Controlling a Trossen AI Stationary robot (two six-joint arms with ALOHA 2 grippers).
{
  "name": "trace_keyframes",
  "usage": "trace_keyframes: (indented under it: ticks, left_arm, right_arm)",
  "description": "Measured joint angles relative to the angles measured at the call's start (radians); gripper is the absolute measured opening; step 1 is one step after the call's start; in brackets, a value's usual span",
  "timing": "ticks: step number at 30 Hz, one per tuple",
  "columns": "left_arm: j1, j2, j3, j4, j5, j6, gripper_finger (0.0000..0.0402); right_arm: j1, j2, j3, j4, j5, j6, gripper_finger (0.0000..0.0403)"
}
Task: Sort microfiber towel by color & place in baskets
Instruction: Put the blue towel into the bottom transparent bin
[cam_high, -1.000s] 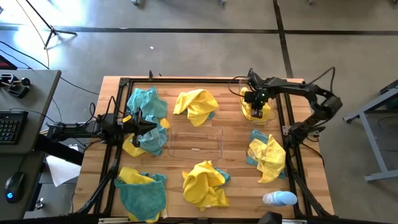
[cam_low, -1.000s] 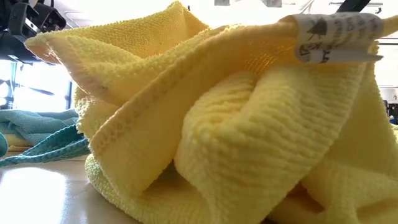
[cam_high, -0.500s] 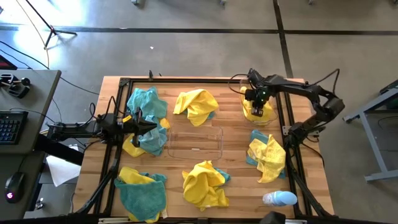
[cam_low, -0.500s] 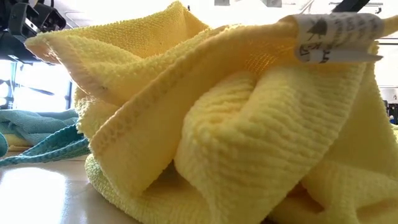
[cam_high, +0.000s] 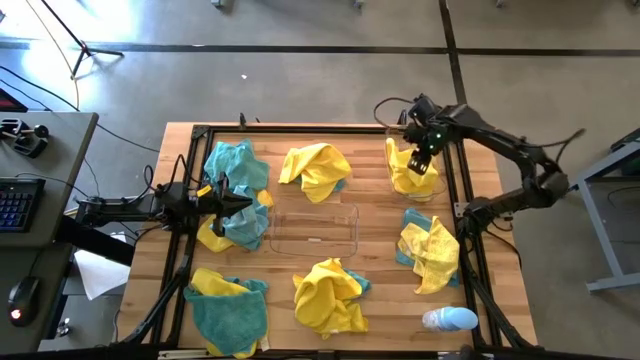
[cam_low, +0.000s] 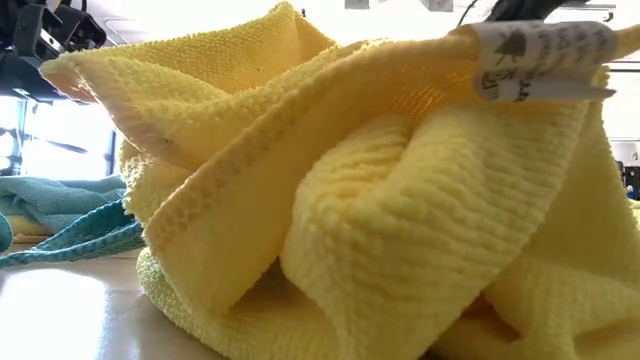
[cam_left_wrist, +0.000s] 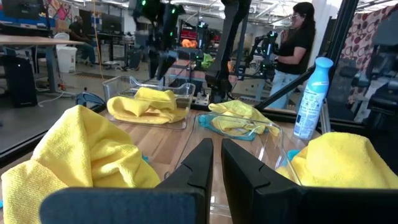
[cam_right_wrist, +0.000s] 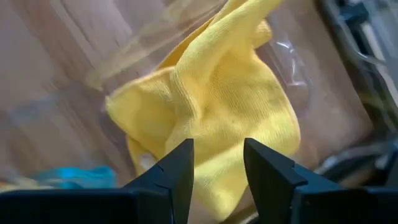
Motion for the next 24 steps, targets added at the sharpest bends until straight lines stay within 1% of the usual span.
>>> trace_keyframes:
  ticks: [3, 5, 7, 8, 9, 11, 13, 16, 18, 21, 24]
  left_arm:
    - [0.0, 0.0, 0.0, 0.0, 0.0, 0.0, 0.0021]
    - [0.0, 0.0, 0.0, 0.0, 0.0, 0.0, 0.0021]
    - [0.0, 0.0, 0.0, 0.0, 0.0, 0.0, 0.0021]
    - [0.0, 0.0, 0.0, 0.0, 0.0, 0.0, 0.0021]
    - [0.0, 0.0, 0.0, 0.0, 0.0, 0.0, 0.0021]
    - [0.0, 0.0, 0.0, 0.0, 0.0, 0.0, 0.0021]
    - [0.0, 0.0, 0.0, 0.0, 0.0, 0.0, 0.0021]
    - [0.0, 0.0, 0.0, 0.0, 0.0, 0.0, 0.0021]
    - [0.0, 0.0, 0.0, 0.0, 0.0, 0.0, 0.0021]
    - [0.0, 0.0, 0.0, 0.0, 0.0, 0.0, 0.0021]
    - [0.0, 0.0, 0.0, 0.0, 0.0, 0.0, 0.0021]
  right_arm:
    - [0.034, -0.046, 0.018, -0.029, -0.013, 0.099, 0.01]
    - [0.077, -0.087, 0.021, -0.03, -0.019, 0.18, 0.0067]
    - [0.136, -0.131, 0.02, -0.03, -0.019, 0.273, 0.0024]
    - [0.172, -0.152, 0.018, -0.026, -0.018, 0.321, 0.0013]
    - [0.212, -0.171, 0.016, -0.02, -0.015, 0.378, 0.0009]
    - [0.309, -0.201, 0.016, 0.001, 0.021, 0.508, 0.0016]
    - [0.416, -0.22, 0.016, 0.013, 0.084, 0.644, 0.0016]
    - [0.573, -0.227, 0.016, 0.027, 0.179, 0.833, 0.0003]
    - [0.669, -0.22, 0.016, 0.045, 0.229, 0.954, 0.0005]
    - [0.792, -0.211, 0.015, 0.067, 0.292, 1.109, 0.0002]
    - [0.89, -0.204, 0.015, 0.091, 0.342, 1.235, 0.0002]
